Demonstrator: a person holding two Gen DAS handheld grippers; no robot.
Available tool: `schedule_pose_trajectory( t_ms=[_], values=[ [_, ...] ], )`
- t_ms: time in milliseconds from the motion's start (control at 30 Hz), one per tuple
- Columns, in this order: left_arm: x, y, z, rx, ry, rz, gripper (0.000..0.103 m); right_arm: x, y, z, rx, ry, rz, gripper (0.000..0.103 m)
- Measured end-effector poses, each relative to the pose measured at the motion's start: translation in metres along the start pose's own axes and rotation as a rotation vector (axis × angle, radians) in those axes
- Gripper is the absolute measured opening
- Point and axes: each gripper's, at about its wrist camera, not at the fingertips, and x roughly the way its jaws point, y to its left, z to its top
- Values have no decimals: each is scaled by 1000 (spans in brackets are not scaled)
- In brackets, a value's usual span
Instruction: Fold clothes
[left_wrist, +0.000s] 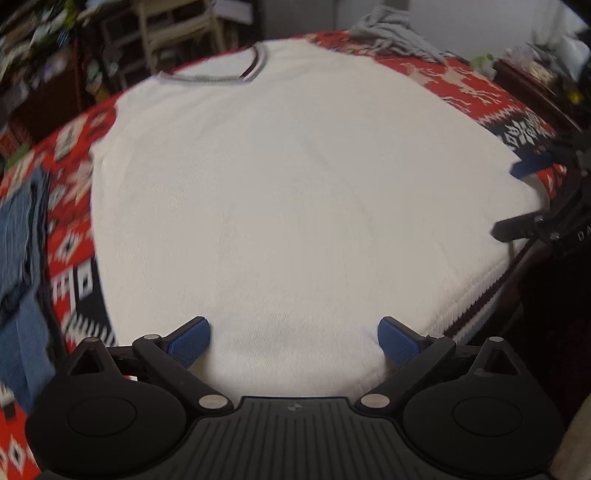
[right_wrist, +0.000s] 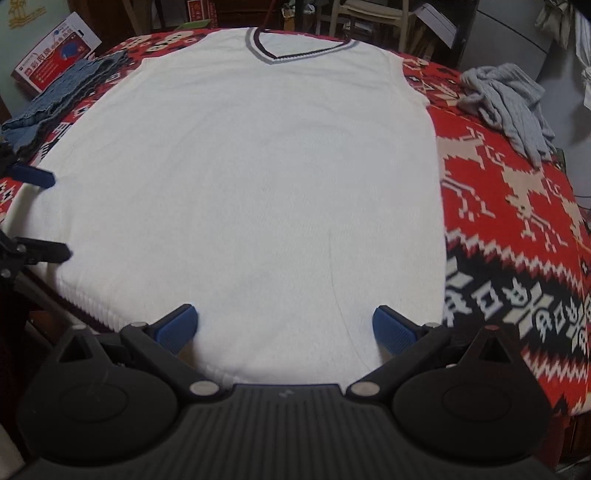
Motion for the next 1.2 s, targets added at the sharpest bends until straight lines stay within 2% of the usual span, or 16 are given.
schedule_pose_trajectory(
  t_ms=[167,300,367,433,500,567,833,933,1067,1133,1200],
  values=[
    [-10,9,-8,-62,13,-5,97,-8,-7,-10,38,4,2,102],
    [-20,13,-6,-124,-46,-1,95,-10,-6,-4,52,-15,-6,102],
    [-21,17,-2,-168,-74,8,90,-10,-5,1,59,-29,-8,102],
    [-15,18,2,-193,-59,2,70,-10,-4,5,67,-42,-11,96],
    [-11,17,1,-189,-33,9,66,-10,-3,10,74,-56,-13,77],
    [-12,13,-2,-162,-24,28,66,-8,-2,10,75,-60,-22,73],
    [-21,7,-14,-97,44,34,64,-25,-2,-16,57,-16,-14,71],
    [-26,12,-13,-125,33,20,55,-31,-11,-22,104,-12,-2,71],
    [-34,24,-9,-201,-40,26,53,-36,-25,-20,172,-53,-2,72],
    [-30,29,-7,-226,-31,30,43,-35,-27,-13,159,-62,-27,72],
    [-24,32,-9,-240,-8,32,42,-27,-24,-8,137,-43,-51,74]
  ],
)
